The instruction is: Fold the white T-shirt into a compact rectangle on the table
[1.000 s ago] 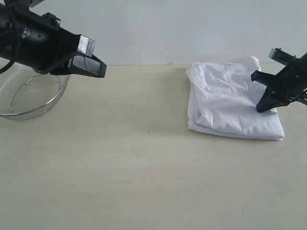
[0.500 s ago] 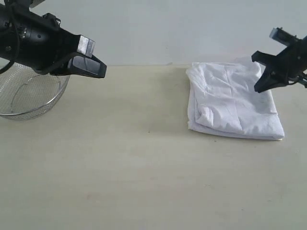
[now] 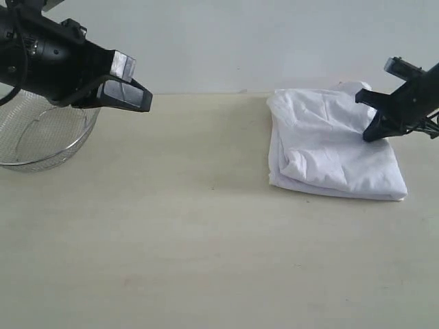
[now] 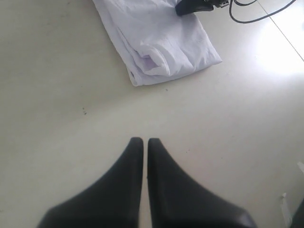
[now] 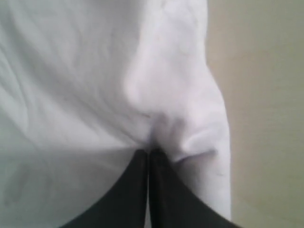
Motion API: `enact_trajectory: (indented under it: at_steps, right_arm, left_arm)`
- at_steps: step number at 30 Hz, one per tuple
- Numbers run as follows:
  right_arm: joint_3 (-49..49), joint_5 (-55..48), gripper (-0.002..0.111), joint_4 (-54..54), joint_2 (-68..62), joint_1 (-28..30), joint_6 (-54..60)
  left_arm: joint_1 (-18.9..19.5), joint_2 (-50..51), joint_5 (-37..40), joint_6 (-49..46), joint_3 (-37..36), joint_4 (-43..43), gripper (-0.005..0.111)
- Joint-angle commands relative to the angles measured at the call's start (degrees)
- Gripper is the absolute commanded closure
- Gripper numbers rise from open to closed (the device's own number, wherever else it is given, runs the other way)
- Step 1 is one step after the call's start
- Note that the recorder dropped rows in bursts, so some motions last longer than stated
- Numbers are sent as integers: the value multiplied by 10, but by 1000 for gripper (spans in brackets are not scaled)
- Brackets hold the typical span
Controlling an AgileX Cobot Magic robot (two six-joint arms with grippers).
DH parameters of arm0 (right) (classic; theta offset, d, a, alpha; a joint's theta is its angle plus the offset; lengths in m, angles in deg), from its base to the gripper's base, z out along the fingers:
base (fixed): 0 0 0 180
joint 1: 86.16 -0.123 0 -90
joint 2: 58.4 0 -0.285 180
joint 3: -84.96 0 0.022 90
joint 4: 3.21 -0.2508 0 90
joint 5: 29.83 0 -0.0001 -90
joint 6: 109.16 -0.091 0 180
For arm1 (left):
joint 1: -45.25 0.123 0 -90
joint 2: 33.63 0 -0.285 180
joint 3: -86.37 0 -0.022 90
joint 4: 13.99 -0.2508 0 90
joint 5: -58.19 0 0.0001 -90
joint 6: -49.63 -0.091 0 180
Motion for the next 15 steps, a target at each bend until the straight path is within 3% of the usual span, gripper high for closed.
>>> enact_trajectory:
  at_steps: [1, 5, 15]
  right_arm:
    - [-37, 9, 108, -58, 14, 2, 24]
    - [-70, 72, 108, -71, -9, 2, 22]
    - [-127, 74, 108, -66, -100, 2, -3]
  left_arm:
    - [1, -5, 6, 4, -2, -1, 102]
    - [1, -5, 6, 4, -2, -1, 102]
    - [1, -5, 8, 4, -2, -1, 102]
